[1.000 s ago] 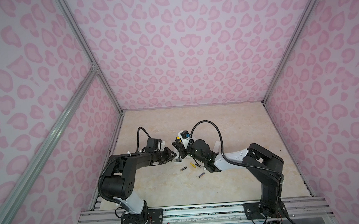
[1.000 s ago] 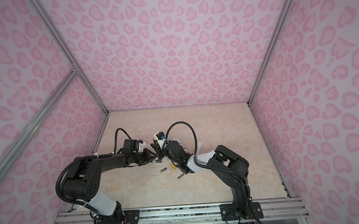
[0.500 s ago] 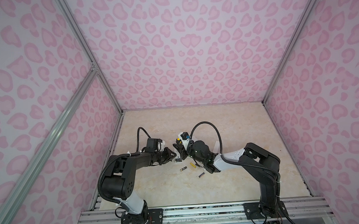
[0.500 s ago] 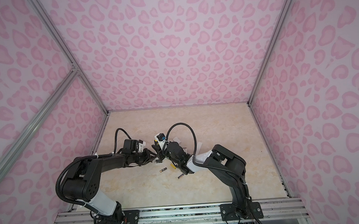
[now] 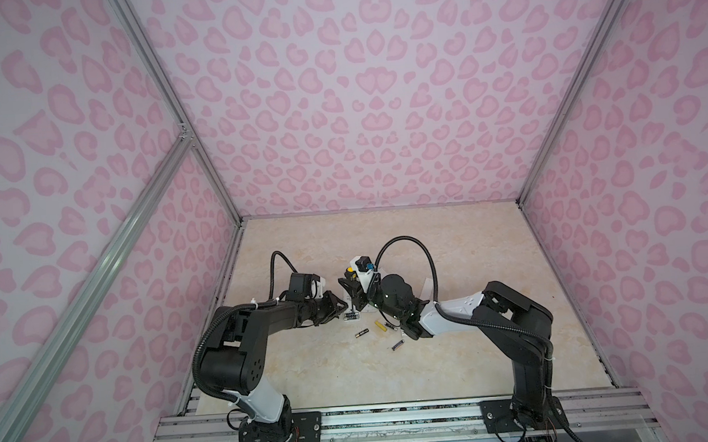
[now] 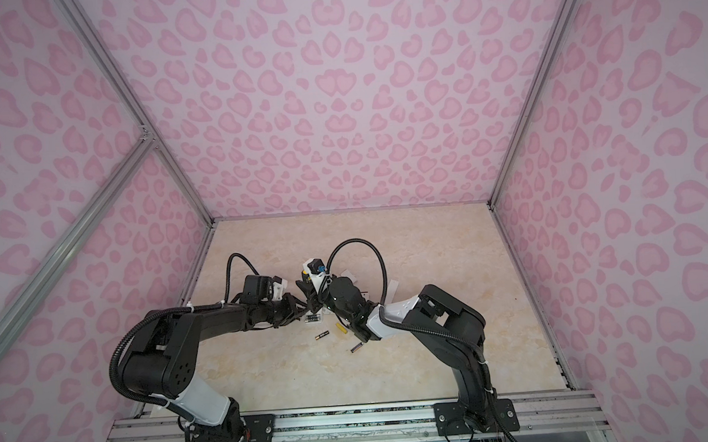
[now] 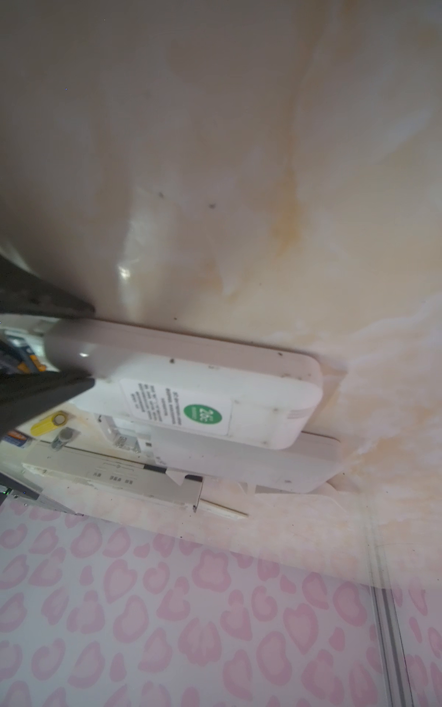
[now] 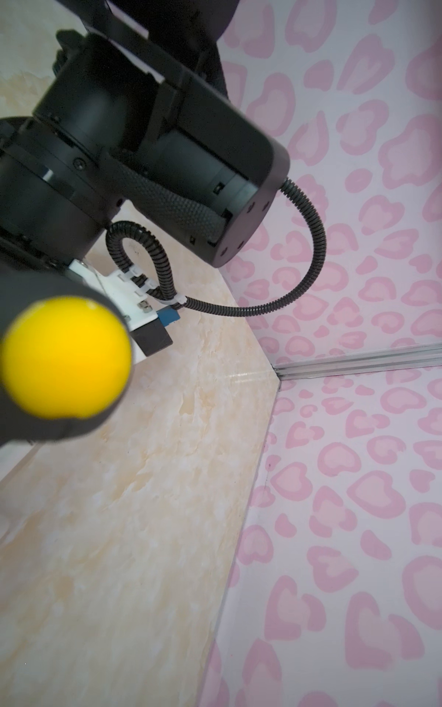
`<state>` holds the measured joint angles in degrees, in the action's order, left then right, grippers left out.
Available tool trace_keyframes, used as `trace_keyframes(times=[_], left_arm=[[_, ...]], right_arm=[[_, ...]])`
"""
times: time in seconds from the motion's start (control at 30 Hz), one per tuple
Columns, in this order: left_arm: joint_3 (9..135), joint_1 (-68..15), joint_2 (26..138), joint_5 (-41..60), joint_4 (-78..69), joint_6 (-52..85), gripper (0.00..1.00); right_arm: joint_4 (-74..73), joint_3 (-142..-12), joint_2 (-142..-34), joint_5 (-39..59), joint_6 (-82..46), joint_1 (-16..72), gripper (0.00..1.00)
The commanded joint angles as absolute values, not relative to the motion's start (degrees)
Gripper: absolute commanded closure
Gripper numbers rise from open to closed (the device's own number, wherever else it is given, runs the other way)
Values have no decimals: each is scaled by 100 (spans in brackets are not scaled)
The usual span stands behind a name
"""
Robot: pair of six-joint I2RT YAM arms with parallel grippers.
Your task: Unload the batteries from the remote control
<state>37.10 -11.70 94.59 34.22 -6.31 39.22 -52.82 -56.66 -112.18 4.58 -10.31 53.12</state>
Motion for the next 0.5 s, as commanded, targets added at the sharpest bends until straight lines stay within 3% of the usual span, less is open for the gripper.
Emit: trace_keyframes(times=[0.0,0.47], left_arm=[[3685,-1171,9431,3340,-526,3859,72],[3704,-1170,9465,3334,-528,3847,72]], right_arm=[[-5406,-5732,-11384,491,-976,5316,100],[-5107,-5182,-10898,605,-1212,5308,100]])
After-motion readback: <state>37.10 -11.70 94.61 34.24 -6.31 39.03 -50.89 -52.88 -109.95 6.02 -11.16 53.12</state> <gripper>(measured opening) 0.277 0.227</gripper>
